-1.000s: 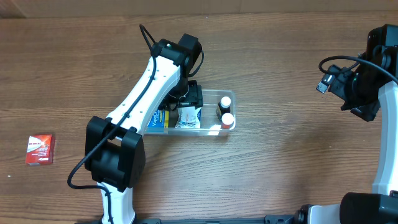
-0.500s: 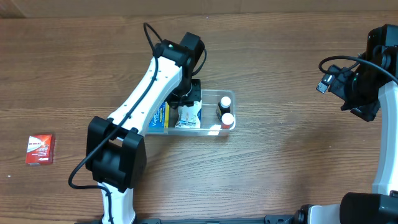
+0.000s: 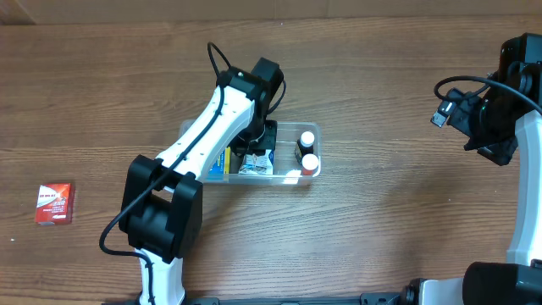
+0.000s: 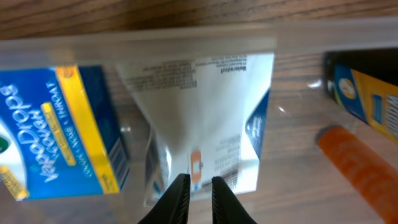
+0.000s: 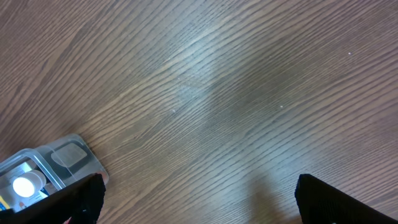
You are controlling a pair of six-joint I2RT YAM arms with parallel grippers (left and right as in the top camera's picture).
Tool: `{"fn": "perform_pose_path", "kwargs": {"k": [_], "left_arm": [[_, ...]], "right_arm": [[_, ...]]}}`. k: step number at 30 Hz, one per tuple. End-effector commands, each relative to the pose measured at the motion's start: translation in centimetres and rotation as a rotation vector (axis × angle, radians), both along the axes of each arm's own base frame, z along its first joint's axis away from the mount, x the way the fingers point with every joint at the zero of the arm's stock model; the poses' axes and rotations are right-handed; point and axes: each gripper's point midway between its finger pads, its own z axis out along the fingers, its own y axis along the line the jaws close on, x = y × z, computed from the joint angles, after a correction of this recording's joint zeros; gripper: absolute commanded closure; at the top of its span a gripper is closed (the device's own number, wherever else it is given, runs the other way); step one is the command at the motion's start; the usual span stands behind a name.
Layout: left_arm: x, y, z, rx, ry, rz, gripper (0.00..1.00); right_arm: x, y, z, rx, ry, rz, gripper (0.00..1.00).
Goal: Pack container
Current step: 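Release the white box and press it down beside the VapoDrops box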
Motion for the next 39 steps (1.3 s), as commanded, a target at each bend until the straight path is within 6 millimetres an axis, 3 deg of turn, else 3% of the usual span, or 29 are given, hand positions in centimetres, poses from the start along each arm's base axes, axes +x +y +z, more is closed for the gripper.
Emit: {"fn": "perform_pose_path", "kwargs": {"k": [1, 7, 19, 31, 35, 39], "left_arm": [[-0.9, 0.6, -2.2, 0.023, 0.031, -0.048, 0.84], [-1.5, 1.6, -3.5, 0.068, 0.038, -0.059, 0.83], [-1.2, 3.8, -3.4, 0.189, 0.013, -0.03, 0.84], [-1.1, 3.6, -3.3, 0.183, 0.009, -0.031, 0.83], [-0.6, 3.4, -2.6, 0.174, -0.008, -0.054, 0.82], [0.6, 2.9, -0.2, 0.151, -0.062, -0.05, 0.8]], "right_arm": [[0.0, 0.2, 0.2, 0.002, -0.01, 0.011, 0.0], [0.0, 0.2, 0.2, 0.002, -0.009, 0.011, 0.0], [0.0, 0.2, 0.1, 0.002, -0.007, 0.011, 0.0], [0.0, 0.2, 0.2, 0.002, -0.007, 0.011, 0.0], [0.0, 0.2, 0.2, 0.002, -0.007, 0.011, 0.0], [0.0, 0.2, 0.2, 0.002, -0.007, 0.011, 0.0]]}}
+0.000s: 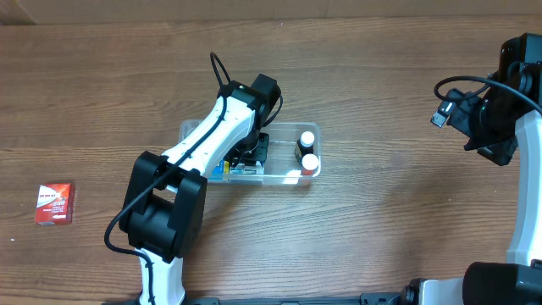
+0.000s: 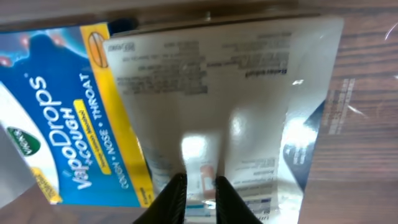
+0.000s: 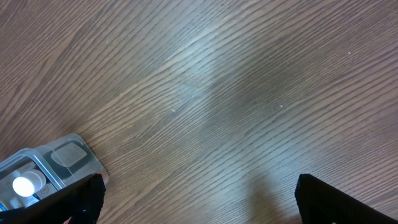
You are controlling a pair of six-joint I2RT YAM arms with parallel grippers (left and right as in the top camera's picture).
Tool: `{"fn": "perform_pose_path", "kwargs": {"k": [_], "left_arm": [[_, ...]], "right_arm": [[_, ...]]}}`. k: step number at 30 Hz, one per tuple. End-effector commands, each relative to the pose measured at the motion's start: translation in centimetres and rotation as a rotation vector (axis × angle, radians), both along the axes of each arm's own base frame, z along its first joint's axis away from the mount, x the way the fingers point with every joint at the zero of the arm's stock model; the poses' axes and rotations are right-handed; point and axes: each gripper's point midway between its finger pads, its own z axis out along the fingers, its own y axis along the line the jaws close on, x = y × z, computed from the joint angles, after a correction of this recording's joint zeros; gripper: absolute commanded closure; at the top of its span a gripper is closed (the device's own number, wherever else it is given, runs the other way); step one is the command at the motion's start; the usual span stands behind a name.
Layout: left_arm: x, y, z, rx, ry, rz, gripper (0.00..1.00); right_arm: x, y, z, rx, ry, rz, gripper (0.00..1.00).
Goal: Pack container
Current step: 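Release the white box and press it down beside the VapoDrops box, then move the left gripper to the red-and-white box and grasp it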
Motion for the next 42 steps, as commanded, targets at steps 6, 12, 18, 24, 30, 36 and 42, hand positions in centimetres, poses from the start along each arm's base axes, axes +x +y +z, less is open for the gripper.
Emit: {"fn": "perform_pose_path", "kwargs": {"k": [6, 12, 18, 24, 30, 36, 42], "left_arm": [[3.4, 0.0, 9.6, -0.015, -0.228, -0.019, 0.79], [2.6, 4.9, 19.3, 0.026, -0.46, 0.105, 0.45], [0.1, 14.8, 24.1, 0.073, -0.549, 0.348, 0.1], [-3.7, 26.6, 23.5, 0.191, -0.46, 0.643, 0.04], [-8.3, 31.7, 22.3, 0.197, -0.37, 0.875, 0.07], [-12.3, 31.8, 25.3, 0.144, -0.485, 0.97, 0.06], [-14.9, 29.6, 24.6, 0.128, -0.569, 0.908, 0.0]], "right_arm": [[0.0, 0.2, 0.2, 0.002, -0.007, 0.011, 0.0], [0.0, 0.2, 0.2, 0.002, -0.008, 0.011, 0.0], [0.0, 0.2, 0.2, 0.002, -0.008, 0.011, 0.0], [0.0, 0.2, 0.2, 0.001, -0.01, 0.011, 0.0], [0.1, 0.2, 0.2, 0.001, -0.013, 0.011, 0.0], [0.2, 0.1, 0.2, 0.0, -0.015, 0.011, 0.0], [0.2, 0.1, 0.2, 0.0, -0.015, 0.011, 0.0]]}}
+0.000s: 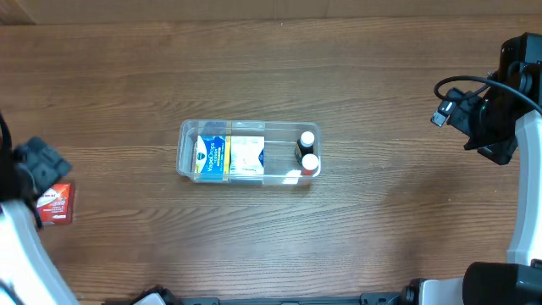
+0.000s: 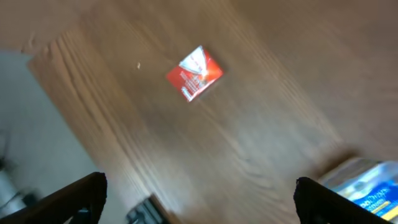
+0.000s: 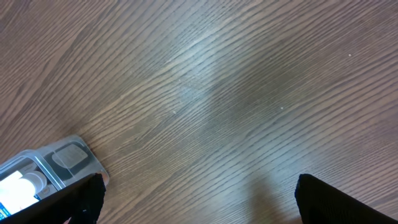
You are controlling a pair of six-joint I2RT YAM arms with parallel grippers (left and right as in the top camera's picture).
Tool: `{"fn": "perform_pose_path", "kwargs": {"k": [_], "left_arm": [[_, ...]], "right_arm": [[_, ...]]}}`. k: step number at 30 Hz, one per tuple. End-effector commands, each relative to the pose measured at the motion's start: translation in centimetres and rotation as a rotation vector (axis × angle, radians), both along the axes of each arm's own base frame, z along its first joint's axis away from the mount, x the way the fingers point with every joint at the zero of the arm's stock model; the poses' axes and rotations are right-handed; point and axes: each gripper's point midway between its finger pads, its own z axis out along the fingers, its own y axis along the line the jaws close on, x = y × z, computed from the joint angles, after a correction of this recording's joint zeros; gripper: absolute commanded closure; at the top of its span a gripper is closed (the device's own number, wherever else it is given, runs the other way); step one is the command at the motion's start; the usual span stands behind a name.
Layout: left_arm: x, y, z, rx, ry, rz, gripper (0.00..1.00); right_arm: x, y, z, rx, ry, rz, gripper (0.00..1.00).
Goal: Pack container
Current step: 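Move the left gripper to the red-and-white box and grasp it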
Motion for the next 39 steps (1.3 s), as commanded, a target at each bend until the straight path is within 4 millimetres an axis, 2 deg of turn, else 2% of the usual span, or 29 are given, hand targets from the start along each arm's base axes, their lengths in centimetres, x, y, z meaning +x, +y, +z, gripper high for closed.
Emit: {"fn": "perform_pose_path", "kwargs": {"k": [1, 5, 7, 10, 12, 14, 17, 19, 21, 23, 26, 31, 35, 39], "left_arm": [[-1.9, -2.2, -2.7, -0.015, -0.005, -0.095, 0.0], [-1.2, -2.0, -7.1, 0.0, 0.04, -0.187, 0.0], [0.0, -1.6, -9.0, 0.001, 0.057, -0.249, 0.0], [2.1, 0.3, -10.7, -0.012, 0.06, -0.252, 0.0], [3.9, 0.8, -12.1, -0.039, 0.062, -0.329, 0.0], [5.4, 1.5, -14.2, -0.063, 0.109, -0.448, 0.0], [5.9, 1.3, -17.3, -0.132, 0.192, -0.575, 0.0], [5.6, 0.9, -18.8, -0.172, 0.25, -0.663, 0.0], [4.8, 1.7, -19.4, -0.14, 0.338, -0.728, 0.0], [4.3, 3.7, -19.2, -0.068, 0.395, -0.709, 0.0], [3.8, 5.6, -19.0, -0.053, 0.367, -0.678, 0.0], [1.6, 8.5, -19.6, -0.064, 0.365, -0.64, 0.0], [1.0, 10.0, -20.6, -0.061, 0.391, -0.637, 0.0], [1.4, 10.7, -22.5, -0.078, 0.416, -0.67, 0.0]], "right_arm": [[0.0, 0.2, 0.2, 0.001, -0.01, 0.011, 0.0], [0.0, 0.1, 0.2, -0.005, -0.008, 0.009, 0.0], [0.0, 0.1, 0.2, -0.005, -0.008, 0.009, 0.0], [0.0, 0.1, 0.2, -0.005, -0.008, 0.009, 0.0], [0.0, 0.1, 0.2, -0.005, -0.008, 0.009, 0.0], [0.0, 0.1, 0.2, -0.004, -0.006, 0.01, 0.0], [-0.2, 0.1, 0.1, -0.003, 0.0, 0.009, 0.0], [-0.3, 0.1, 0.1, -0.002, 0.005, 0.009, 0.0], [-0.4, 0.1, 0.1, -0.001, 0.007, 0.009, 0.0], [-0.4, 0.1, 0.1, -0.002, 0.007, 0.009, 0.0], [-0.2, 0.1, 0.1, -0.003, 0.002, 0.009, 0.0], [-0.3, 0.1, 0.1, -0.003, 0.003, 0.01, 0.0], [-0.2, 0.1, 0.1, -0.007, 0.0, 0.025, 0.0], [-0.2, 0.1, 0.1, -0.008, 0.0, 0.029, 0.0]]}}
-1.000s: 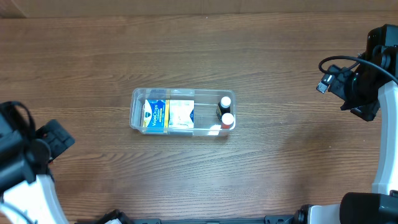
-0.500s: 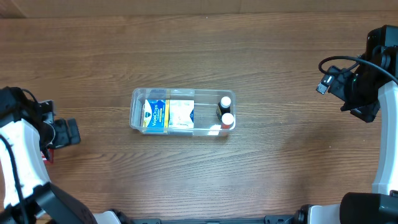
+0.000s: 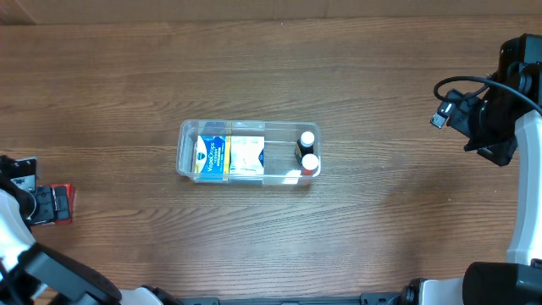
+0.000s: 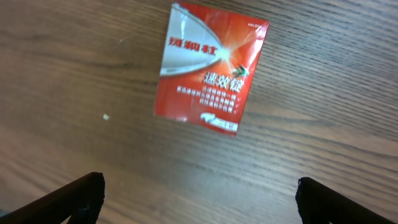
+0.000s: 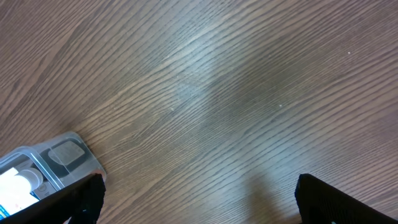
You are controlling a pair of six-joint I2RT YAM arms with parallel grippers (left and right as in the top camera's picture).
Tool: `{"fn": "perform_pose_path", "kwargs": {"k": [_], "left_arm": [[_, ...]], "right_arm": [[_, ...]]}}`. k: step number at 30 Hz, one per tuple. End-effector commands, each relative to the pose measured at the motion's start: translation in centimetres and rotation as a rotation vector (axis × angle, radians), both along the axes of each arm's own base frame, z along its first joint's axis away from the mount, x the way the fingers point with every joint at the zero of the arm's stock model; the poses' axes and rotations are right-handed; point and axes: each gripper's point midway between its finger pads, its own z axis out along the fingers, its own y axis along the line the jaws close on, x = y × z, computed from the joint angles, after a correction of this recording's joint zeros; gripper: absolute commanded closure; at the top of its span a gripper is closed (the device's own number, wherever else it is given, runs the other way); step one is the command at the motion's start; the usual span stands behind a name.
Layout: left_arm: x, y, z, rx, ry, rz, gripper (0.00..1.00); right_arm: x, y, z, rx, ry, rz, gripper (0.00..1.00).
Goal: Pack container
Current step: 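Move the left gripper to the red-and-white box and grasp it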
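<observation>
A clear plastic container [image 3: 186, 161] sits mid-table, holding a blue-and-yellow VapoDrops box [image 3: 210, 157], a white packet [image 3: 246, 156] and two white-capped bottles [image 3: 306, 151]. A red packet [image 4: 211, 68] lies flat on the wood at the far left, partly covered by my left arm in the overhead view [image 3: 61, 203]. My left gripper [image 4: 199, 202] hovers over it, open, fingers wide apart, nothing between them. My right gripper [image 5: 199, 199] is open above bare wood at the far right; the container's corner [image 5: 59, 155] shows at its lower left.
The wooden table [image 3: 381, 229] stretches bare between the container and both arms. The right arm and its cable [image 3: 487, 110] stand at the right edge. The table's left edge runs close to the red packet.
My left gripper has come in low over the red packet, which now fills the upper wrist view instead of being small and distant. The right arm has not moved.
My left gripper was shut inside the container, against the white packet beside the VapoDrops box, at both earliest moments. Then it was open, far off at the table's left with the packet left in the container. Now it hovers open over the red packet.
</observation>
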Motion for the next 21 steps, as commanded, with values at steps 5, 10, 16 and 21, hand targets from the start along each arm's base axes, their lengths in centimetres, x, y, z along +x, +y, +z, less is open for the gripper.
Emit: {"fn": "perform_pose_path", "kwargs": {"k": [5, 10, 16, 21], "left_arm": [[1.5, 1.6, -3.1, -0.011, 0.019, -0.067, 0.0], [2.3, 2.3, -4.5, -0.002, 0.027, -0.119, 0.0], [3.3, 2.1, -6.7, -0.052, 0.005, -0.132, 0.0], [4.7, 2.3, -7.6, -0.067, -0.05, -0.146, 0.0]], "right_arm": [[0.0, 0.0, 0.3, -0.009, -0.011, 0.025, 0.0], [0.0, 0.0, 0.3, -0.012, -0.011, 0.04, 0.0], [-0.1, 0.1, 0.2, -0.011, -0.006, 0.043, 0.0], [-0.2, 0.1, 0.2, -0.011, -0.003, 0.047, 0.0]]}}
